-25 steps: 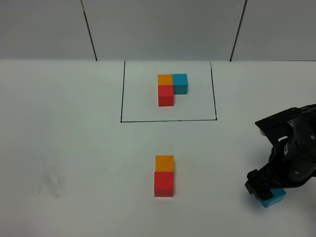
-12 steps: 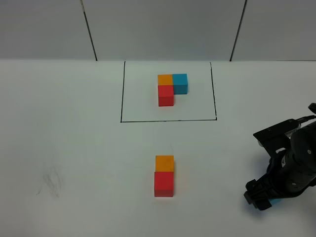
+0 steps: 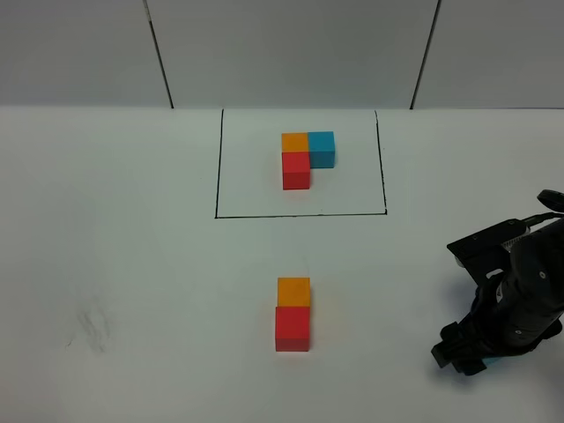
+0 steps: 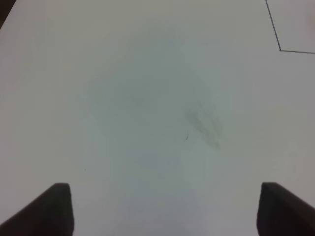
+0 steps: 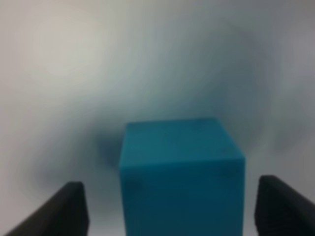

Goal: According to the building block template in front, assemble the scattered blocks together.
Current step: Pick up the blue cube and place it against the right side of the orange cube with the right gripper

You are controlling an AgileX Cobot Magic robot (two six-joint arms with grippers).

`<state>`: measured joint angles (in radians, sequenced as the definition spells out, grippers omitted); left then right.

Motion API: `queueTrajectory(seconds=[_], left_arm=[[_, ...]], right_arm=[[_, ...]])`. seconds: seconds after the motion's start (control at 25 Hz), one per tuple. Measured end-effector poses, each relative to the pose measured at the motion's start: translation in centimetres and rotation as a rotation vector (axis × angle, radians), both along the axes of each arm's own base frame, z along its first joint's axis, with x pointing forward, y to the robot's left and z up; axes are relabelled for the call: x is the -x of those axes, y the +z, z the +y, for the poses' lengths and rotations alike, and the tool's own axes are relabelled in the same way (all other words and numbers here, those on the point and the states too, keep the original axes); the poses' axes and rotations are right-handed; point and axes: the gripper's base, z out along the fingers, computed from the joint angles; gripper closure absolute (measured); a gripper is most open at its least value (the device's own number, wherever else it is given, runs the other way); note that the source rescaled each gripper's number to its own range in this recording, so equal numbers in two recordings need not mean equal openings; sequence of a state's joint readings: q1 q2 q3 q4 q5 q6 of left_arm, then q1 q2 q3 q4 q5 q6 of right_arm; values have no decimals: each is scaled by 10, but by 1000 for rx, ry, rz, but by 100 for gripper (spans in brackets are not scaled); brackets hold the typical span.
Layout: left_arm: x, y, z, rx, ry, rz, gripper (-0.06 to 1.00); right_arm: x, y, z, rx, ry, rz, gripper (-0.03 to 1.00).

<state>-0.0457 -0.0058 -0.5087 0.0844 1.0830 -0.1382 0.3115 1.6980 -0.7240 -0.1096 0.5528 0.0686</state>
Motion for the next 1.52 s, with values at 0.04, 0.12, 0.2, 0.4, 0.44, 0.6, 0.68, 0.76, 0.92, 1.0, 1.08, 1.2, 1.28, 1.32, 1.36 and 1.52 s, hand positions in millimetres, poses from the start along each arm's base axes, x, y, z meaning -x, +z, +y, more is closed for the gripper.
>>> queueTrajectory(seconds=[0.04, 0.12, 0.2, 0.4, 0.44, 0.6, 0.68, 0.76, 0.92, 1.0, 1.08, 1.2, 1.28, 1.32, 1.36, 1.52], left_arm=[[0, 0, 0, 0, 0, 0, 29], [0, 0, 0, 0, 0, 0, 29], [0, 0, 0, 0, 0, 0, 29], [0, 0, 0, 0, 0, 0, 29], [0, 0, 0, 0, 0, 0, 29], [0, 0, 0, 0, 0, 0, 29], [0, 0, 0, 0, 0, 0, 29], [0, 0, 0, 0, 0, 0, 29], [0, 0, 0, 0, 0, 0, 29], [0, 0, 0, 0, 0, 0, 29], [0, 0, 0, 0, 0, 0, 29], [0, 0, 0, 0, 0, 0, 29], [0, 0, 0, 0, 0, 0, 29], [0, 0, 0, 0, 0, 0, 29], [0, 0, 0, 0, 0, 0, 29], [0, 0, 0, 0, 0, 0, 29]], right_arm=[[0, 0, 0, 0, 1, 1, 51], [0, 0, 0, 2, 7, 1, 69], [0, 0, 0, 2, 11, 0, 69], [-4, 3, 1, 5, 47, -10, 69], [-7, 6, 2, 9, 80, -15, 69], [-18, 22, 10, 47, 319, -30, 69], [-24, 31, 18, 70, 470, -39, 69], [-29, 39, 27, 86, 577, -52, 69], [-41, 50, 45, 108, 725, -54, 69], [-46, 50, 56, 117, 785, -38, 69], [-52, 48, 67, 123, 829, -22, 69], [-58, 45, 85, 129, 894, -14, 69], [-62, 45, 97, 132, 936, -22, 69], [-65, 45, 103, 132, 952, -30, 69], [-67, 44, 108, 133, 967, -34, 69], [-72, 42, 126, 127, 1028, -40, 69]])
